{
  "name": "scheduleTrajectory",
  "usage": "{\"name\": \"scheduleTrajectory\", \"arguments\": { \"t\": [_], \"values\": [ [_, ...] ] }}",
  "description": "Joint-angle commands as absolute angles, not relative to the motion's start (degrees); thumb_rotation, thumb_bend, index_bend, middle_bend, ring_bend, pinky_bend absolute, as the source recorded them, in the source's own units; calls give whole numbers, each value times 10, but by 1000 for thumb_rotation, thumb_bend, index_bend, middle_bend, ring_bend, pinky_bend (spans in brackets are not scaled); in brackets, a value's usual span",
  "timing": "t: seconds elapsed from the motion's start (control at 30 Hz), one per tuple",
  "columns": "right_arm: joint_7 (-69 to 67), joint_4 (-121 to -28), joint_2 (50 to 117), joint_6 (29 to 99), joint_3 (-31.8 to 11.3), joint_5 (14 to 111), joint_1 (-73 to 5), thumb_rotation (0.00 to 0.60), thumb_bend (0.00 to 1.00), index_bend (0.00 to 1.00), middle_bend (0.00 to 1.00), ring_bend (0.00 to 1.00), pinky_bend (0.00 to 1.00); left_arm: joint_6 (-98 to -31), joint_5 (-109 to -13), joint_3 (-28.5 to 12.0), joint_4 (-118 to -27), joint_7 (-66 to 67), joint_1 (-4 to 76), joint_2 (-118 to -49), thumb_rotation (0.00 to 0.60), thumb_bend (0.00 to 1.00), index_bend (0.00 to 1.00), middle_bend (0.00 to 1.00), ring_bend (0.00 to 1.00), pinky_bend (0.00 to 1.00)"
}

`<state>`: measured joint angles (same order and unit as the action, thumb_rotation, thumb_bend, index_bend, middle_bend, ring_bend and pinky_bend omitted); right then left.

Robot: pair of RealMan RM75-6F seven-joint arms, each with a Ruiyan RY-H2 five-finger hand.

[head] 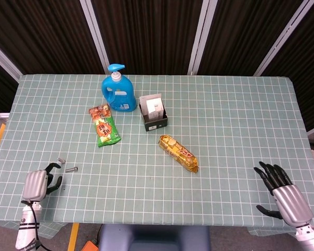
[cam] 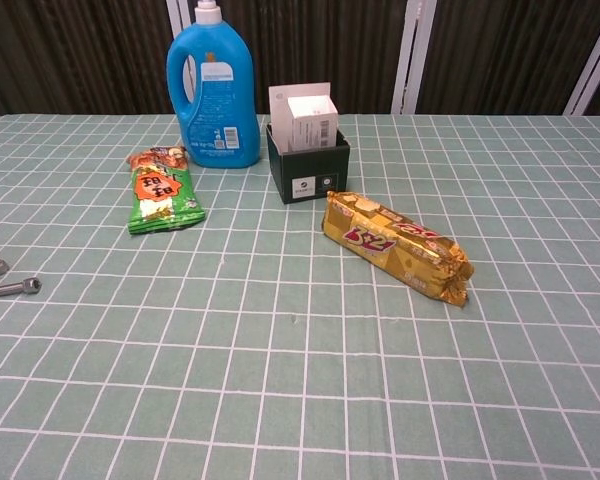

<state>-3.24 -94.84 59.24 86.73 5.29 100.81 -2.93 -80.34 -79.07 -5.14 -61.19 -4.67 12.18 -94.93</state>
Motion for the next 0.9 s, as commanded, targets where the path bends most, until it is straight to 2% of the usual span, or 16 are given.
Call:
{"name": "scheduleTrajectory", "arguments": {
  "t": [0.03,0.27,0.9],
  "values": [
    [-32,-948,592,869,53,1008,-29,600,149,0,0,0,0,-796,-784,-59,-577,-43,127,-974,600,368,406,1000,1000,1000],
    [-30,-948,594,864,52,1005,-30,600,149,0,0,0,0,-780,-774,-63,-534,-54,126,-998,600,372,441,1000,1000,1000],
    [-30,-948,594,862,52,1003,-31,600,149,0,0,0,0,-767,-776,-75,-479,-44,144,-1054,600,371,459,1000,1000,1000]
  ]
}}
